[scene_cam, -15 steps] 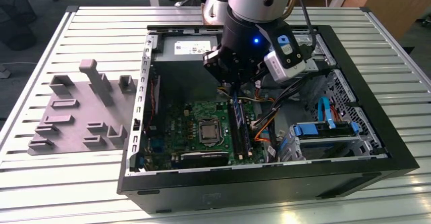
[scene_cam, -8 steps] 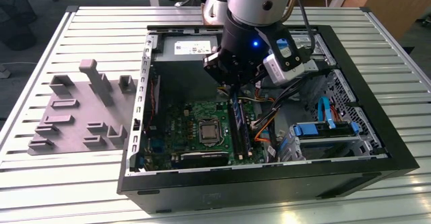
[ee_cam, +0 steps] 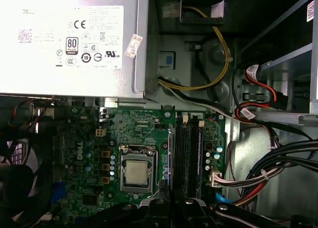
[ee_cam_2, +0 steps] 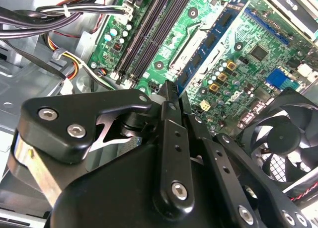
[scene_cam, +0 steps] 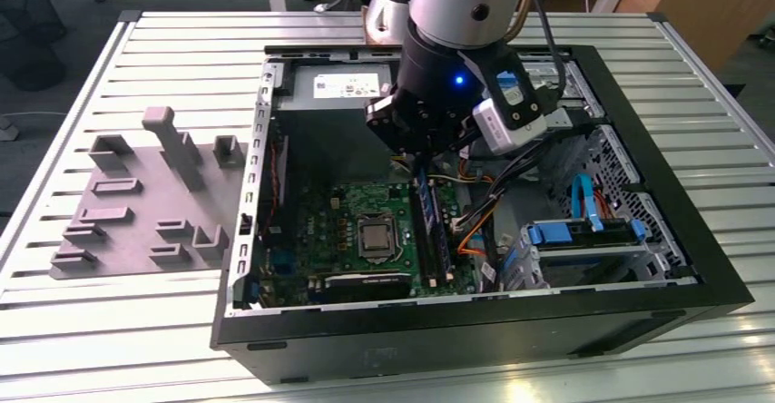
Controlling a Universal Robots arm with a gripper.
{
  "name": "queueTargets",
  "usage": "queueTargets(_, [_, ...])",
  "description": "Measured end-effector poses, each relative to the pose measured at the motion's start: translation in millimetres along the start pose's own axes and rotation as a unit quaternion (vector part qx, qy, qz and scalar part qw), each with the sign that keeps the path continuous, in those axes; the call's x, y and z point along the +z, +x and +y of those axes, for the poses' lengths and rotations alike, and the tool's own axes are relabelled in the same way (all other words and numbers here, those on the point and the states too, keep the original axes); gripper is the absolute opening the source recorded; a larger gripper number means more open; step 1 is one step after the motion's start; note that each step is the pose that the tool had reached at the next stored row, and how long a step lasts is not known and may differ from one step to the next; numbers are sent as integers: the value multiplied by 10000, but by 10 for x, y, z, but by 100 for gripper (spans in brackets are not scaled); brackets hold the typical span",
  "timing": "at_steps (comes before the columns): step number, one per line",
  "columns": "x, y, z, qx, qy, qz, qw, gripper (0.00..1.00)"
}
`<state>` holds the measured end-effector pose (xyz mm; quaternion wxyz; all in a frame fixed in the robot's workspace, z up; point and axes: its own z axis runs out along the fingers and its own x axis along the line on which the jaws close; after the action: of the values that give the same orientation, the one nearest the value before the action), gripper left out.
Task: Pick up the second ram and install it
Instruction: 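Insert the second ram into the second slot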
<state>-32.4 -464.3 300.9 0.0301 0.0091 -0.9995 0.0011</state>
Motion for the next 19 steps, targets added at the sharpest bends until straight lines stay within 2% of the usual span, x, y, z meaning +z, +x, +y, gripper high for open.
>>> queueTargets(14, [4,0,0,0,0,0,10000,14])
queueTargets(19, [28,-2,0,0,0,0,10000,14])
